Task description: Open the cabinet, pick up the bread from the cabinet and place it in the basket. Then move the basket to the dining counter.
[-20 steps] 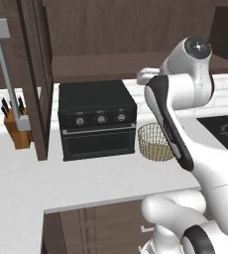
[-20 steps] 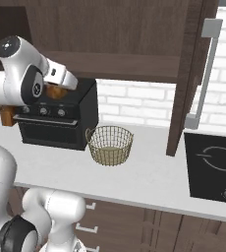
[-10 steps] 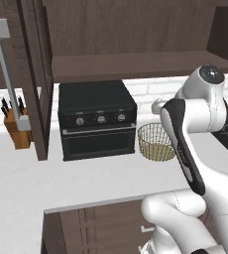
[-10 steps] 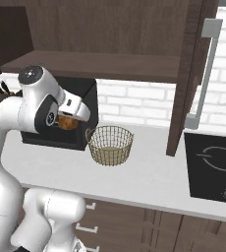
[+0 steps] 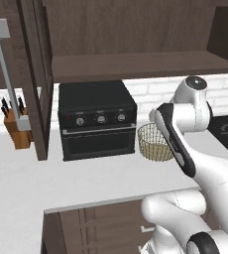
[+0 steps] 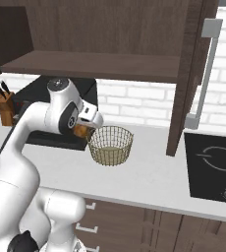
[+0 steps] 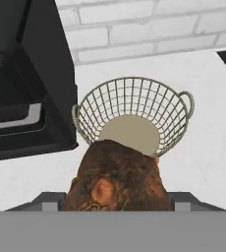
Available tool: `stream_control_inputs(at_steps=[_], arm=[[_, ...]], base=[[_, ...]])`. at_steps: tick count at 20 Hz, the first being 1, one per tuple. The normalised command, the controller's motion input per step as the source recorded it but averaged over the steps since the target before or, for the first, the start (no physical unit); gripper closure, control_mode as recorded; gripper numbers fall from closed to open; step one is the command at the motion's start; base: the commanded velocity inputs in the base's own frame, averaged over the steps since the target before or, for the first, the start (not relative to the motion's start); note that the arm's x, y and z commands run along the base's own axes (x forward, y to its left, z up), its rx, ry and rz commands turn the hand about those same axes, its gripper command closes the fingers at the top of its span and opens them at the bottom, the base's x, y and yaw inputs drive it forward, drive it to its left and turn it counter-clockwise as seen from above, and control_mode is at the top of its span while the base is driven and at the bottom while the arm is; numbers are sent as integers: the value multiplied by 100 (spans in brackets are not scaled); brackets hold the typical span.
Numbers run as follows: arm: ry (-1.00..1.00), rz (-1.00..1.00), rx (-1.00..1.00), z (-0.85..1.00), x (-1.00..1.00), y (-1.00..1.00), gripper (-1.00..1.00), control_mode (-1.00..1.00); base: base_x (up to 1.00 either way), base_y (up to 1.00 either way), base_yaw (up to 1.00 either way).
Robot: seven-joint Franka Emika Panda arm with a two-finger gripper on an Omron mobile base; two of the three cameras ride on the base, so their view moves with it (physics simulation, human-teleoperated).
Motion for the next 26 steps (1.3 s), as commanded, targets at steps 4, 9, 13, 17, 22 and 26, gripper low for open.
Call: stream_control_inputs(at_steps=[4,9,13,17,22,26], arm=[[0,0,0,-76,64,-38,100,-100],[0,-2,2,-55,28,-14,100,-100],[0,-6,4,-43,58,-4,100,-100],[0,-7,1,-14,55,0,100,-100],[0,-7,0,-24,51,-8,100,-100],[2,-5,0,-33,35,-32,100,-100]], base=[[0,0,0],[0,0,0],[0,0,0],[0,0,0],[0,0,0],[0,0,0]])
